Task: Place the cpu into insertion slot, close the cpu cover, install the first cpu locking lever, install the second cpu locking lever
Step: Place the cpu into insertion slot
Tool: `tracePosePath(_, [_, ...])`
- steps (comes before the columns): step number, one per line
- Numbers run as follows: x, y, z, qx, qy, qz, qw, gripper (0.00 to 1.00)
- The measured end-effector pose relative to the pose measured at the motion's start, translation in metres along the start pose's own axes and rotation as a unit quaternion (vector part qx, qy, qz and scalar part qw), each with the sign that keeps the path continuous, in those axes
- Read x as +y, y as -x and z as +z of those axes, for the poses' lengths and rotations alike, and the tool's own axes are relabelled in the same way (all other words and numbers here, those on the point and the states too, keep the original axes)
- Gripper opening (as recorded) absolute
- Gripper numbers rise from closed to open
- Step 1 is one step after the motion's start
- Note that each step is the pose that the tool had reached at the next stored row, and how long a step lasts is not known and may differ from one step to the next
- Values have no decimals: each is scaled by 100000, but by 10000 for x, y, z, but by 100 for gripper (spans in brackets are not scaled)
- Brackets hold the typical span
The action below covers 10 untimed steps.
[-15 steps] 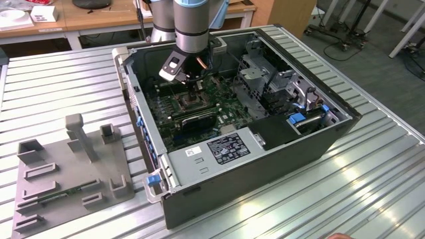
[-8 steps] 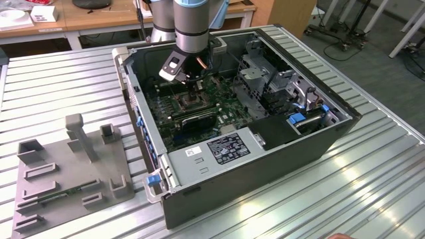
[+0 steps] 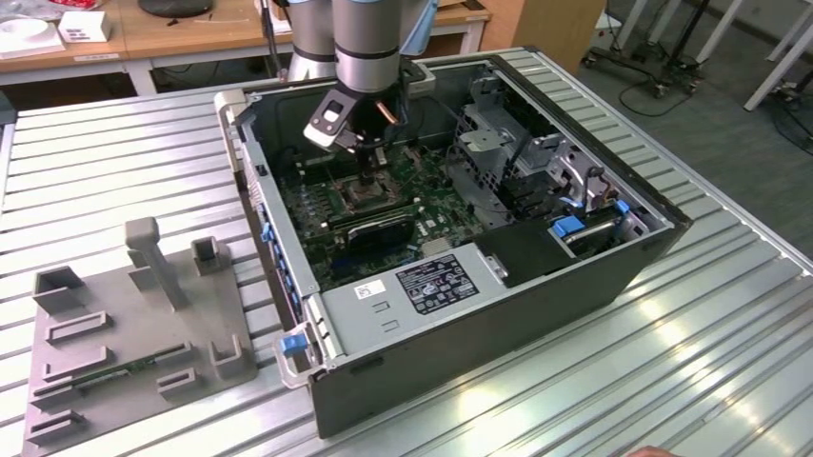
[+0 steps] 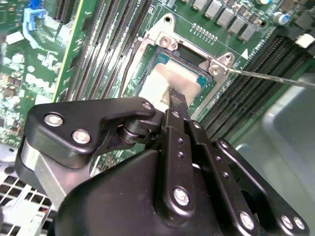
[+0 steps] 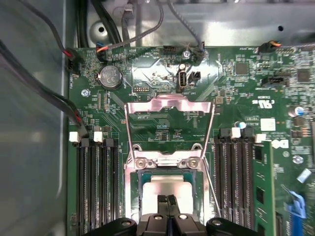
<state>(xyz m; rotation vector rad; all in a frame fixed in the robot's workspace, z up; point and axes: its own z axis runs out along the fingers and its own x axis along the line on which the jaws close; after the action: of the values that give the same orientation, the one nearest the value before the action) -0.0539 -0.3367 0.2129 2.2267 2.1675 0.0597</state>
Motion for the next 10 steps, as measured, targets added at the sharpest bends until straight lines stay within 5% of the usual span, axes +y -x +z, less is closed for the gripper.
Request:
tracePosePath(4, [5,0,-102,-4,-4,-3,100000,11])
tracePosePath(10, [6,0,-114,0,-2,-4,100000,11])
